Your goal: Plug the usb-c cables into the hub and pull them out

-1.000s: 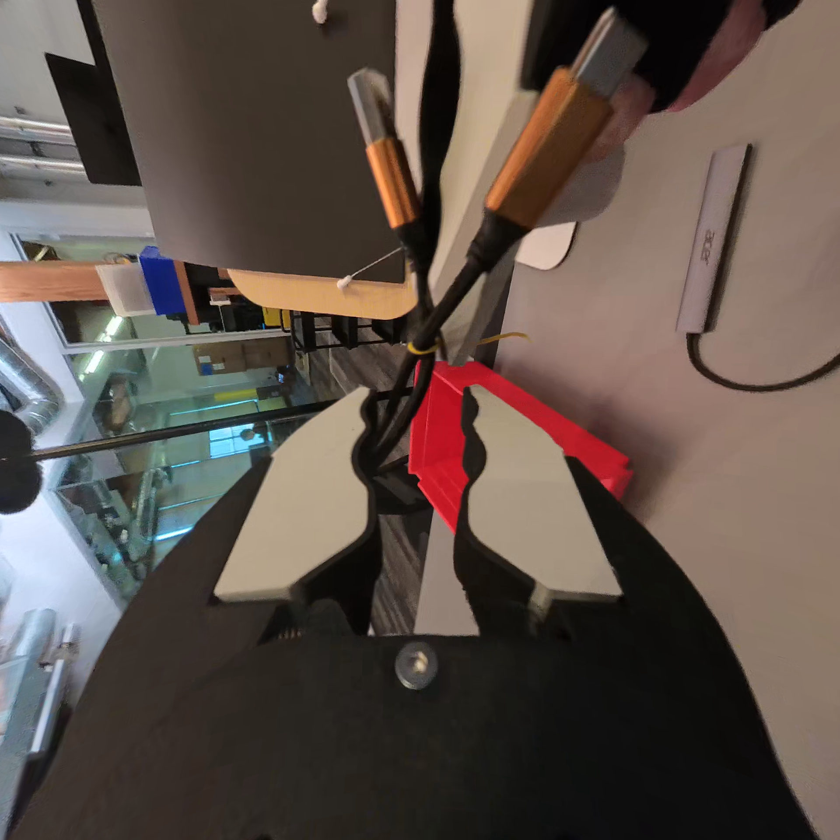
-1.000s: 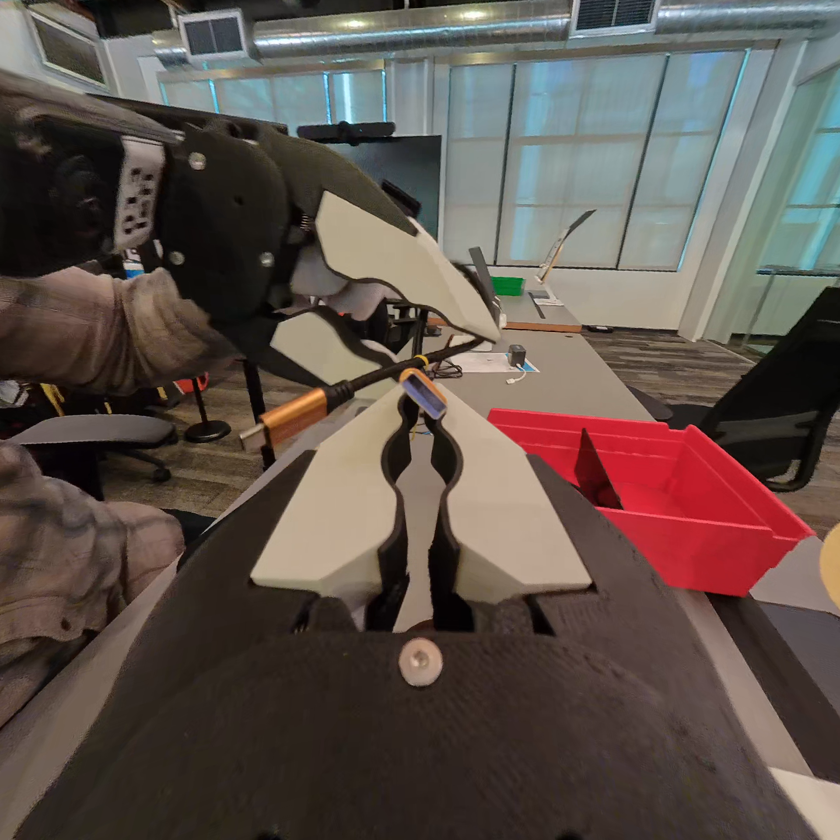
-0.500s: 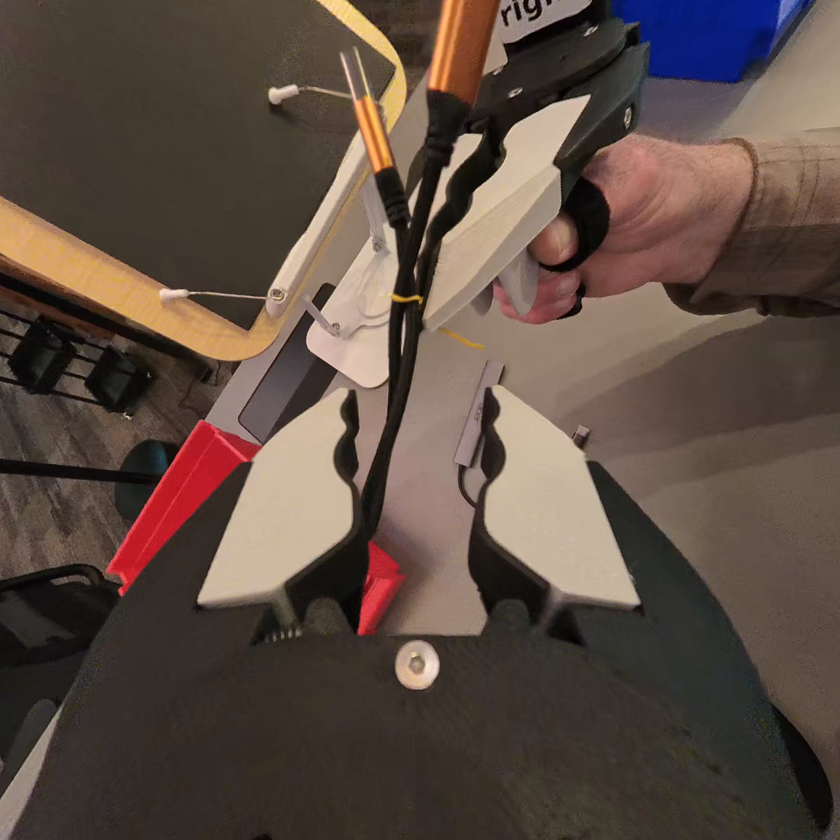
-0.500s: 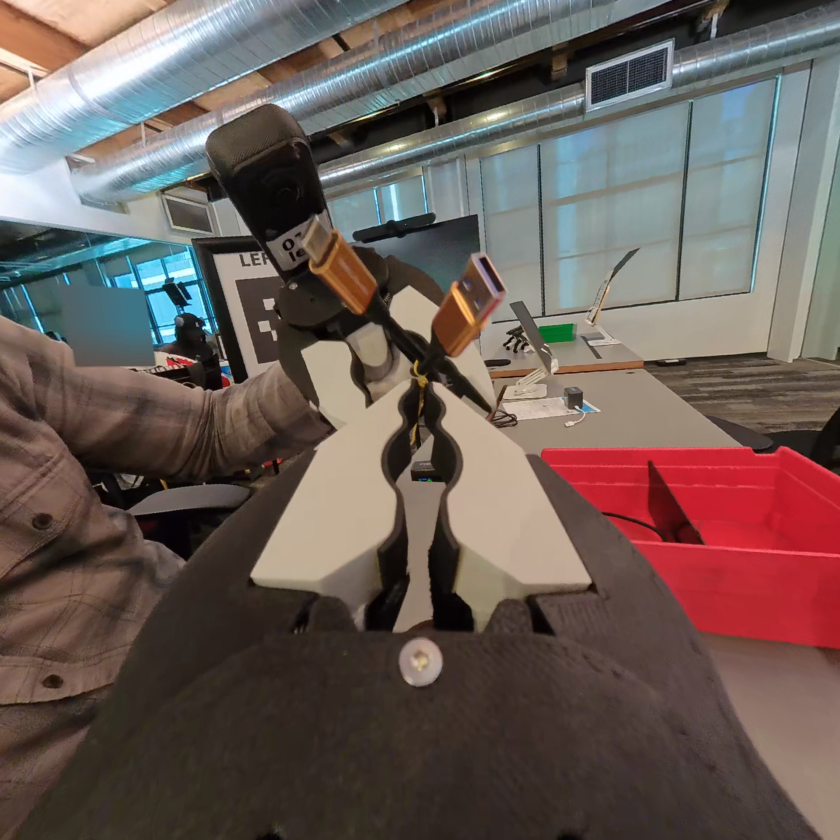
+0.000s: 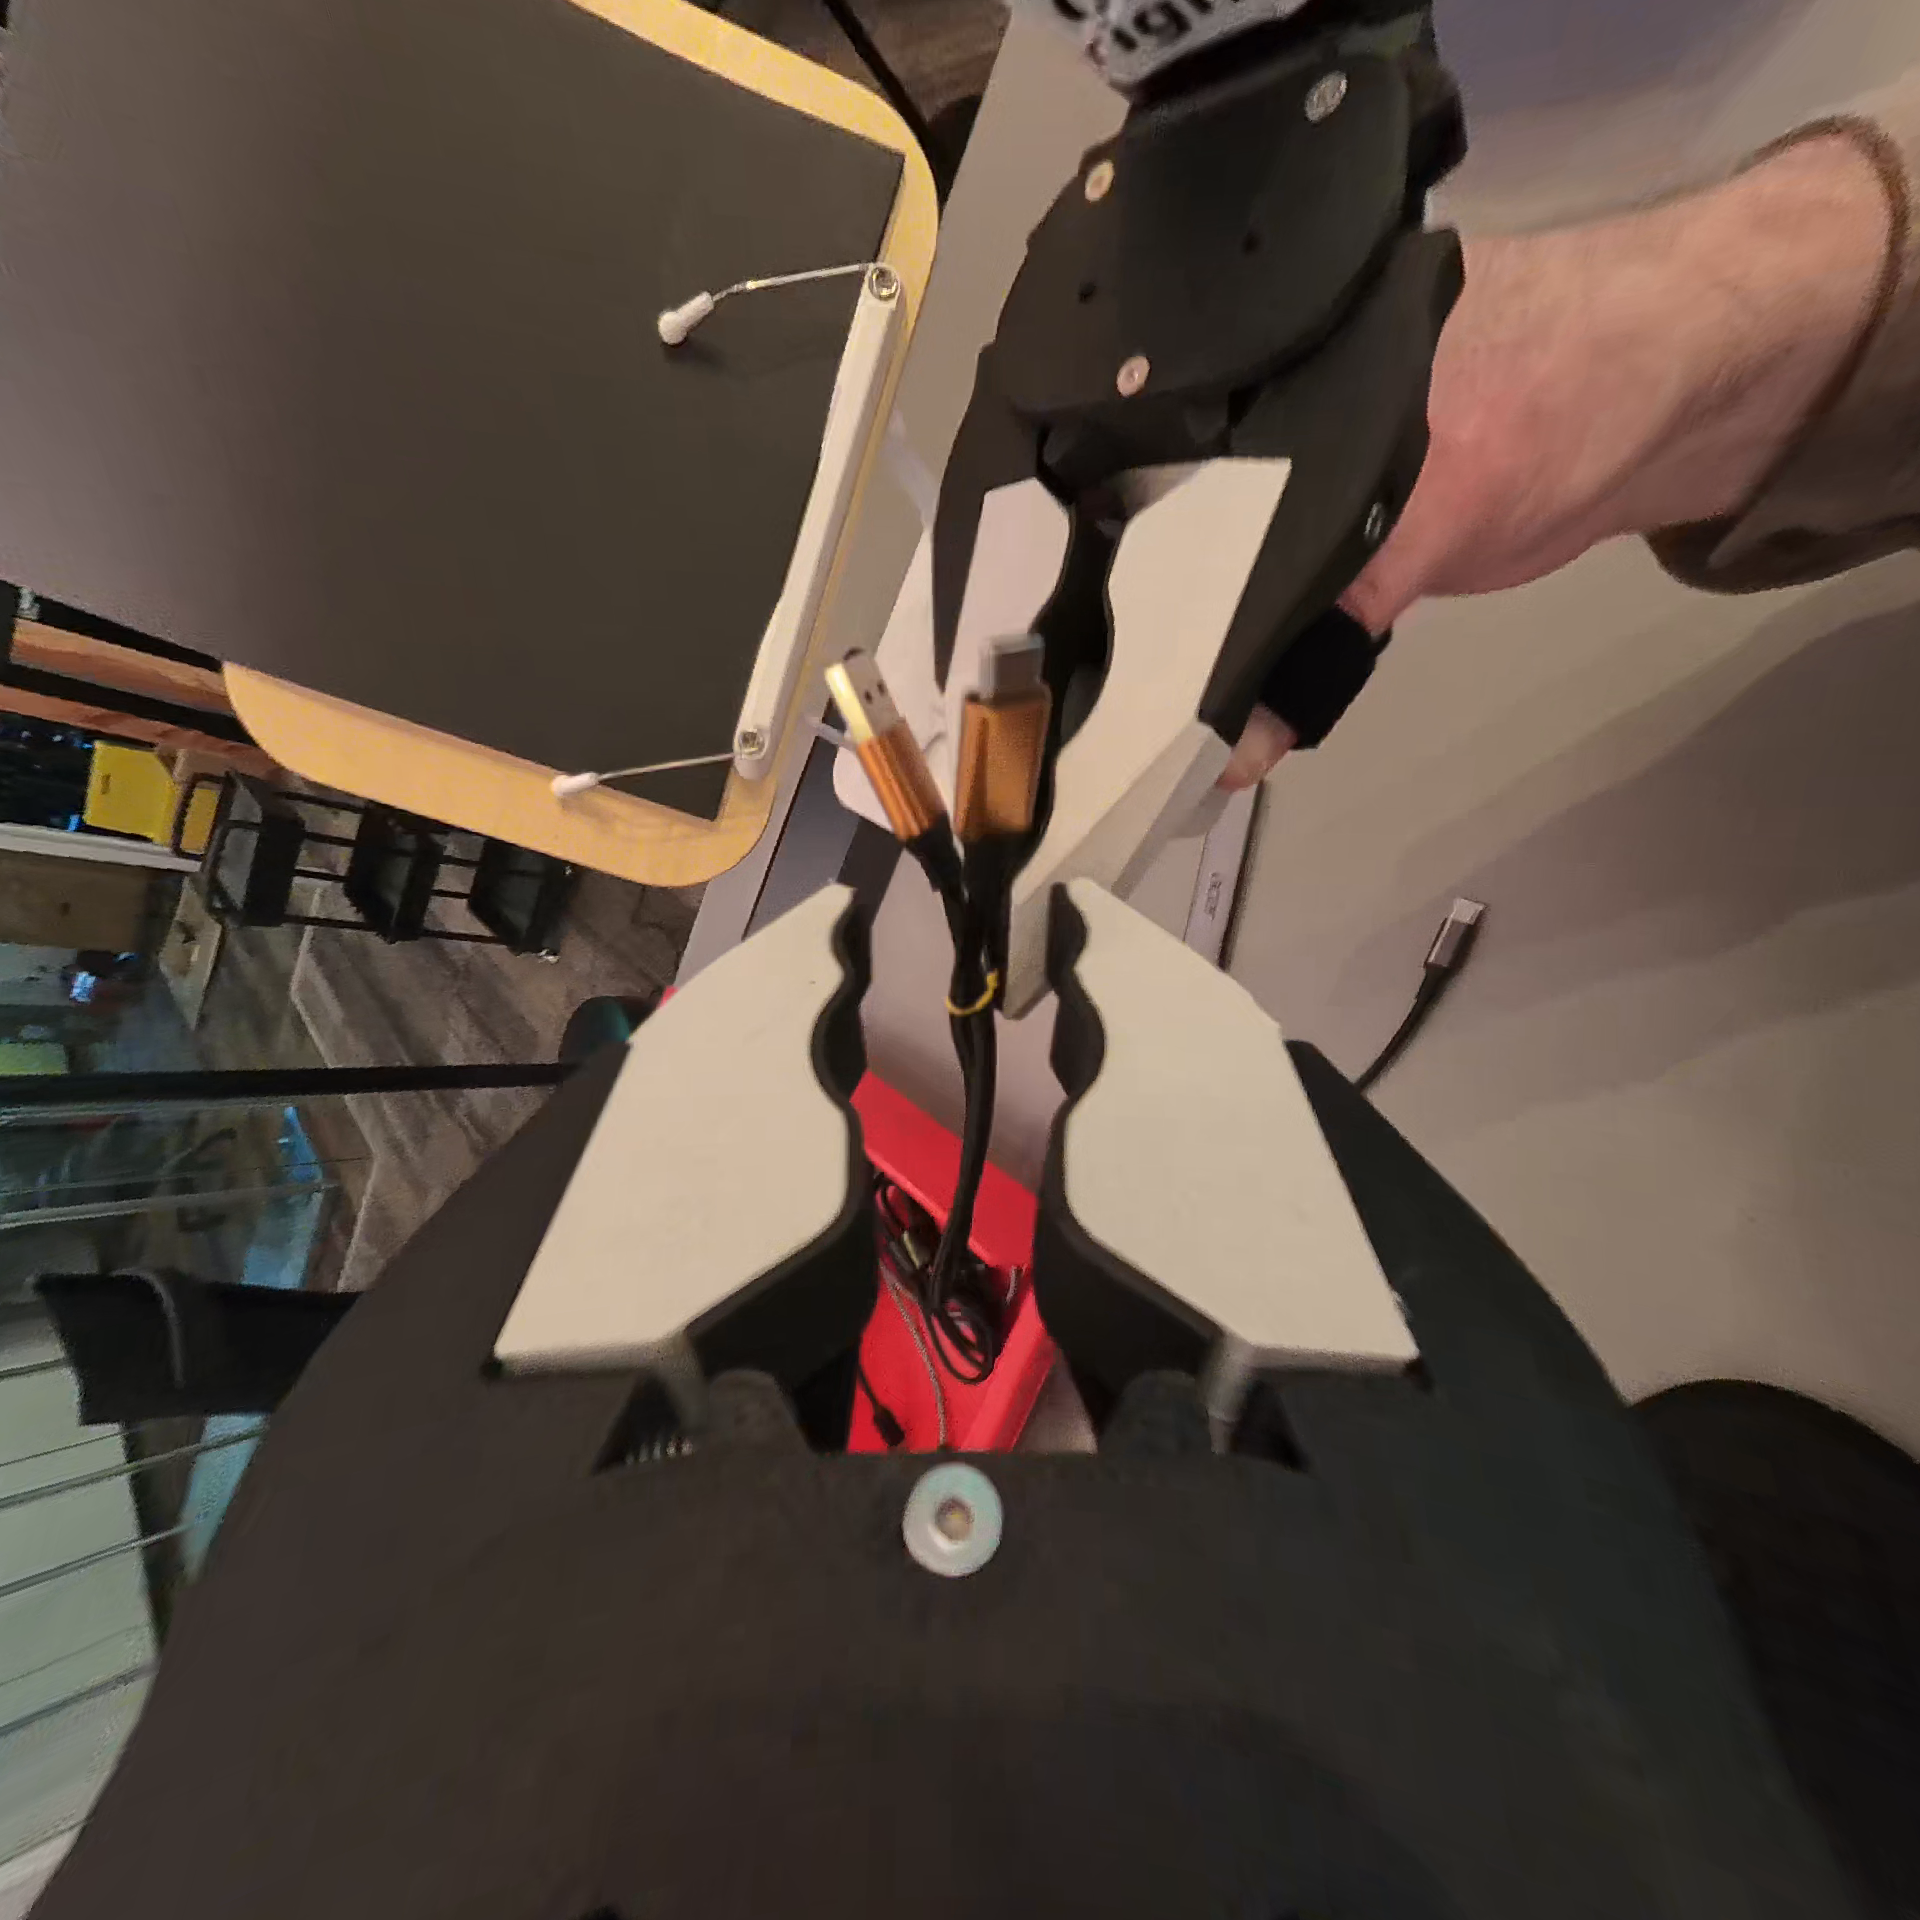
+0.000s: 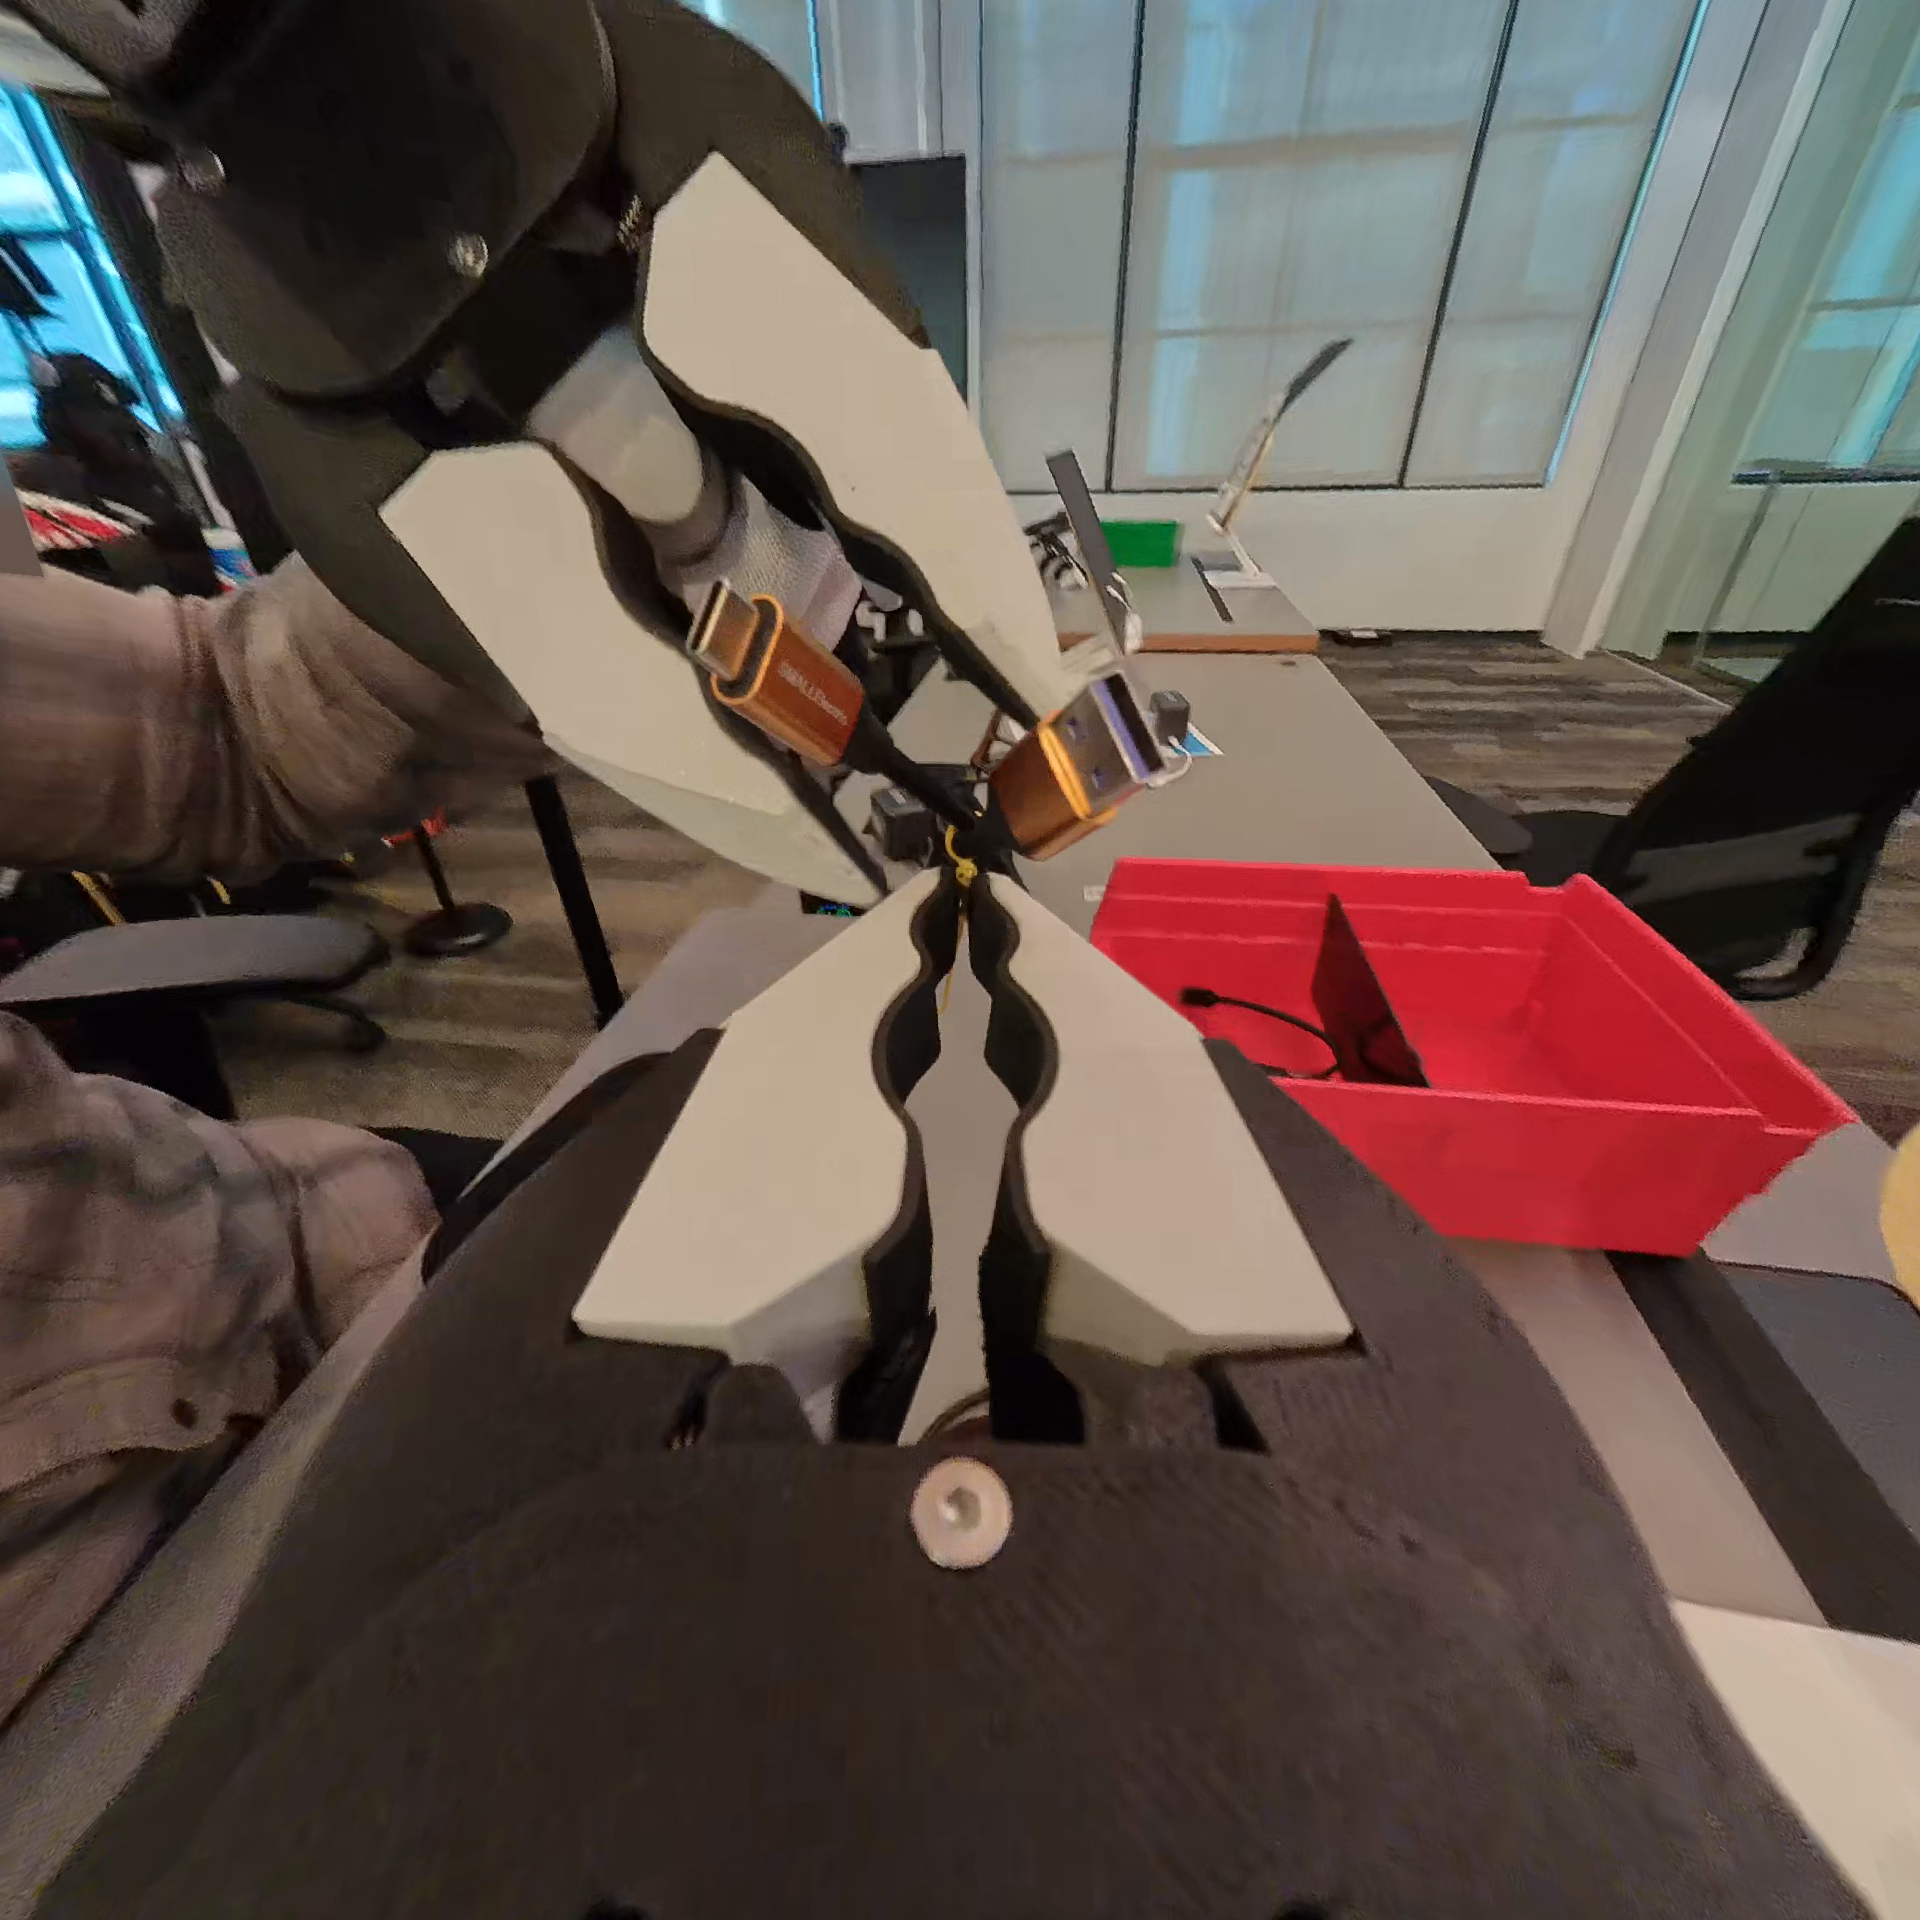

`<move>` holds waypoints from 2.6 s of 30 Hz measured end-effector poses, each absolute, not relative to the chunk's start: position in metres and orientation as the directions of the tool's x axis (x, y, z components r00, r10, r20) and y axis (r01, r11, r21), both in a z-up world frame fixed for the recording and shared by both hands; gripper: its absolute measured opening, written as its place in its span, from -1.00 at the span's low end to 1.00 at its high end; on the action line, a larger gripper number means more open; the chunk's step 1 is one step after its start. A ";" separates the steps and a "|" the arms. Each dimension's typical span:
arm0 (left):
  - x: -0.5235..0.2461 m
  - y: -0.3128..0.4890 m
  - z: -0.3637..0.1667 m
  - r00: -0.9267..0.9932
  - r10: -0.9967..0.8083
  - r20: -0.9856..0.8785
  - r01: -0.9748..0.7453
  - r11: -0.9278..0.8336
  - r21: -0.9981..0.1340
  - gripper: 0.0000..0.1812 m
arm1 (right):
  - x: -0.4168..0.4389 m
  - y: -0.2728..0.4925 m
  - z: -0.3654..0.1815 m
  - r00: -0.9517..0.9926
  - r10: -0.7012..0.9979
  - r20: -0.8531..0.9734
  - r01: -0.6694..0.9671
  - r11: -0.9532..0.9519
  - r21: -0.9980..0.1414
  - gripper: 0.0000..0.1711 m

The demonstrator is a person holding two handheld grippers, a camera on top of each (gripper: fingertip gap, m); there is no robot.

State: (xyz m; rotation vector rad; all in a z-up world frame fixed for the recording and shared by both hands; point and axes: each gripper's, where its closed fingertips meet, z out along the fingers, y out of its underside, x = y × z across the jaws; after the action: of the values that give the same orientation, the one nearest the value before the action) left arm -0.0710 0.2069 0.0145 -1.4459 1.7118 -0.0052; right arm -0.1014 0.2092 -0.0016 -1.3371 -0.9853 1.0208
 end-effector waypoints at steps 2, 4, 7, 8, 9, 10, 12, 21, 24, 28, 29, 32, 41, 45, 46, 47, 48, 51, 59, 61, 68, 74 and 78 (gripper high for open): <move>-0.068 0.207 0.016 0.068 -0.821 -0.567 -0.781 0.310 -0.542 -0.84 | -0.103 0.207 -0.002 0.273 0.962 -0.014 0.006 -0.016 -1.000 -1.00; -0.066 0.206 0.015 0.065 -0.833 -0.549 -0.774 0.305 -0.554 -0.93 | -0.105 0.206 -0.002 0.288 0.957 0.010 0.033 0.000 -0.999 -1.00; -0.065 0.206 0.012 0.071 -0.846 -0.529 -0.771 0.290 -0.567 -0.93 | -0.104 0.209 -0.005 0.336 0.939 0.073 0.105 0.040 -0.994 -1.00; -0.065 0.206 0.012 0.073 -0.851 -0.520 -0.770 0.283 -0.572 -0.93 | -0.103 0.209 -0.006 0.351 0.931 0.099 0.136 0.054 -0.989 -1.00; -0.065 0.206 0.012 0.078 -0.855 -0.512 -0.764 0.278 -0.582 -0.93 | -0.103 0.210 -0.006 0.365 0.922 0.127 0.160 0.072 -0.985 -1.00; -0.065 0.205 0.013 0.082 -0.866 -0.494 -0.756 0.268 -0.597 -0.93 | -0.103 0.210 -0.006 0.378 0.914 0.151 0.183 0.086 -0.979 -1.00; -0.066 0.205 0.013 0.085 -0.875 -0.477 -0.753 0.257 -0.606 -0.93 | -0.103 0.211 -0.008 0.403 0.895 0.191 0.234 0.101 -0.967 -1.00; -0.072 0.202 0.011 0.089 -0.908 -0.409 -0.734 0.218 -0.643 -0.93 | -0.109 0.207 -0.013 0.392 0.898 0.200 0.273 0.094 -0.957 -1.00; -0.070 0.200 0.018 0.100 -0.940 -0.327 -0.688 0.172 -0.705 -0.93 | -0.110 0.201 -0.005 0.334 0.938 0.097 0.159 0.045 -0.986 -1.00; -0.068 0.197 0.028 0.097 -0.972 -0.212 -0.642 0.102 -0.760 -0.93 | -0.107 0.197 0.005 0.273 0.962 0.022 0.044 0.010 -0.999 -1.00; -0.067 0.197 0.029 0.096 -0.976 -0.196 -0.635 0.092 -0.767 -0.93 | -0.106 0.196 0.006 0.267 0.963 0.023 0.038 0.013 -0.999 -1.00; -0.065 0.196 0.023 0.086 -0.979 -0.186 -0.654 0.085 -0.751 -0.93 | -0.108 0.195 0.001 0.289 0.954 0.080 0.120 0.047 -0.992 -1.00; -0.062 0.197 0.022 0.102 -0.978 -0.181 -0.673 0.066 -0.737 -0.94 | -0.110 0.195 -0.001 0.345 0.924 0.163 0.212 0.092 -0.973 -1.00; -0.061 0.198 0.019 0.111 -0.975 -0.190 -0.685 0.063 -0.726 -0.94 | -0.112 0.195 -0.002 0.353 0.920 0.172 0.224 0.095 -0.970 -1.00; -0.061 0.200 0.021 0.120 -0.977 -0.177 -0.671 0.051 -0.740 -0.94 | -0.112 0.197 0.001 0.360 0.919 0.161 0.196 0.094 -0.976 -1.00; -0.061 0.201 0.026 0.128 -0.980 -0.152 -0.644 0.034 -0.764 -0.94 | -0.113 0.197 0.006 0.353 0.927 0.126 0.142 0.080 -0.987 -1.00; -0.062 0.202 0.031 0.133 -0.983 -0.128 -0.621 0.018 -0.784 -0.95 | -0.112 0.195 0.009 0.338 0.936 0.100 0.106 0.068 -0.992 -1.00; -0.062 0.202 0.044 0.142 -0.985 -0.096 -0.544 0.003 -0.839 -0.93 | -0.104 0.196 0.021 0.340 0.937 0.078 0.034 0.071 -0.997 -1.00; -0.057 0.214 0.071 0.221 -0.974 -0.050 -0.335 -0.028 -0.942 -0.93 | -0.089 0.204 0.041 0.389 0.921 0.011 -0.101 0.055 -0.993 -0.63; -0.054 0.212 0.072 0.215 -0.976 -0.025 -0.303 -0.042 -0.952 -0.93 | -0.082 0.207 0.050 0.403 0.915 -0.022 -0.183 0.057 -0.981 -0.70; -0.059 0.235 0.094 0.423 -0.906 -0.018 -0.108 -0.030 -0.994 -0.93 | -0.065 0.206 0.065 0.659 0.724 0.204 -0.050 0.313 -0.949 -0.98; -0.054 0.237 0.099 0.451 -0.892 0.032 -0.037 -0.055 -0.998 -0.93 | -0.091 0.209 0.047 0.617 0.767 0.178 -0.009 0.233 -0.972 -0.91; -0.046 0.229 0.096 0.451 -0.892 0.025 -0.035 -0.046 -0.998 -0.93 | -0.092 0.219 0.042 0.666 0.738 0.108 -0.046 0.185 -0.982 -0.83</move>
State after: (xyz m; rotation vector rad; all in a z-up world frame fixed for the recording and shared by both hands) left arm -0.0459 0.2288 0.0955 -1.4538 0.8703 -0.8608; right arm -0.0925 0.2187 0.0416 -1.2772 -0.6680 0.6144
